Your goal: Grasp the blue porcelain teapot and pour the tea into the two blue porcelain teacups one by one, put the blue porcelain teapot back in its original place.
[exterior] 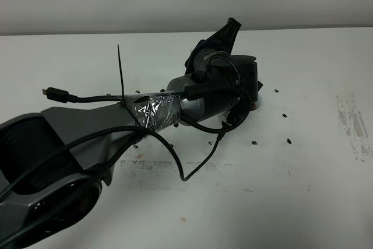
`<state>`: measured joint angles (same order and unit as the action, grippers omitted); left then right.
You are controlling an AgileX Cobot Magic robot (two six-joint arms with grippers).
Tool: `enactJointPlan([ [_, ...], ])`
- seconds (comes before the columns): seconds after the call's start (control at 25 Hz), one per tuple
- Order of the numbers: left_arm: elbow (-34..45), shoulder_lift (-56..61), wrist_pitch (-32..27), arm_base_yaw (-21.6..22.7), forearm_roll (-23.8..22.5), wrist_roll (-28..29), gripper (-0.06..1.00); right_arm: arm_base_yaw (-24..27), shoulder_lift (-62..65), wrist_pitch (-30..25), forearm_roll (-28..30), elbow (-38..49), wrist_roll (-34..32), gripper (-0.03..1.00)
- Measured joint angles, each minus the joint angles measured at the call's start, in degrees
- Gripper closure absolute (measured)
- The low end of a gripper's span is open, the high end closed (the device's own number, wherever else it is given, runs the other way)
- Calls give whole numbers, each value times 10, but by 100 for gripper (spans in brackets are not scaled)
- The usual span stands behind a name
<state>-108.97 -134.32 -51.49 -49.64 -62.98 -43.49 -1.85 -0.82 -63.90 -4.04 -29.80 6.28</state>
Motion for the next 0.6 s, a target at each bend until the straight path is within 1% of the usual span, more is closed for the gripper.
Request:
enactJointPlan([
  [0.32,0,0,0,0,-1,-13,89,0,0,0,0,0,0,38],
  [0.6,0,0,0,0,-13,-17,89,0,0,0,0,0,0,38],
])
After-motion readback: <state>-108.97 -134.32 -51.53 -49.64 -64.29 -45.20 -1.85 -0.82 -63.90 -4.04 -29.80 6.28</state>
